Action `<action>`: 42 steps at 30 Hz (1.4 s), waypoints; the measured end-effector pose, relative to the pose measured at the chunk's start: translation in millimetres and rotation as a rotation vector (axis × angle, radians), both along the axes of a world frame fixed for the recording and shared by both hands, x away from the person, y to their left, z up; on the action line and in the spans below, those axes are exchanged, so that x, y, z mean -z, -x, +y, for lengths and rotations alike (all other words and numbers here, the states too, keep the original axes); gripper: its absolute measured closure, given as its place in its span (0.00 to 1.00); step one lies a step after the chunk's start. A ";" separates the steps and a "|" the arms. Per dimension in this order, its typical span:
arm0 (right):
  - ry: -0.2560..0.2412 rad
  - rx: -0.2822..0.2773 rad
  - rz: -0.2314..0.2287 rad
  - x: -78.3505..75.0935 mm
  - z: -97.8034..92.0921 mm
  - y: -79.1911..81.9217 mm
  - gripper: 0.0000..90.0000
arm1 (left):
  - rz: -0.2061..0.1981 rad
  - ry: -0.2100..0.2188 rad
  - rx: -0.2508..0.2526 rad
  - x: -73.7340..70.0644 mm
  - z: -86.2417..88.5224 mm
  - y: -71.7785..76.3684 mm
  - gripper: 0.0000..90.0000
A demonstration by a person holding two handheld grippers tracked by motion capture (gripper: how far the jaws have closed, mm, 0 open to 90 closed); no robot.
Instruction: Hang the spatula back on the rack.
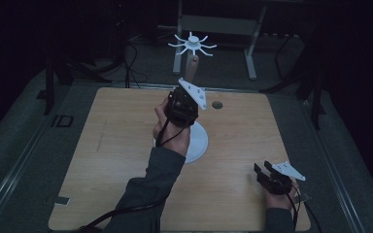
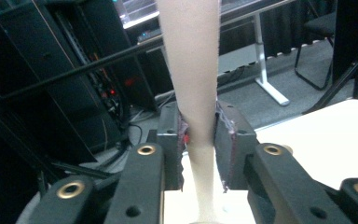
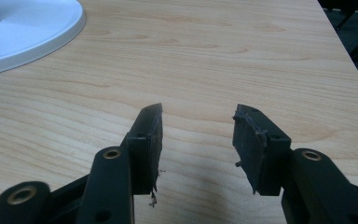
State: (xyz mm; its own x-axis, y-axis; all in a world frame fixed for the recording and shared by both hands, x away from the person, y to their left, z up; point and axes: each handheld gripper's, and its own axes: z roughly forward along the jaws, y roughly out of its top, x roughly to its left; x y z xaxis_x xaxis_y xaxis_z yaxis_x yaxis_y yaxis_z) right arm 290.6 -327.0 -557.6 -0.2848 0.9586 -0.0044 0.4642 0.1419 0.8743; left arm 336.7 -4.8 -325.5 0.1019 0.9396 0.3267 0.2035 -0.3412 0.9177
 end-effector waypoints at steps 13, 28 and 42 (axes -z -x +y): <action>-0.002 -0.001 0.001 0.0 -0.1 0.1 0.58 | -0.021 0.042 0.098 -2.0 -0.6 2.9 0.51; 0.000 -0.002 0.001 0.0 0.1 0.2 0.57 | 0.024 0.162 0.304 -5.5 13.9 11.6 0.42; -0.001 -0.002 0.002 0.0 -0.1 0.1 0.57 | 0.055 0.222 0.461 -3.5 29.0 24.1 0.45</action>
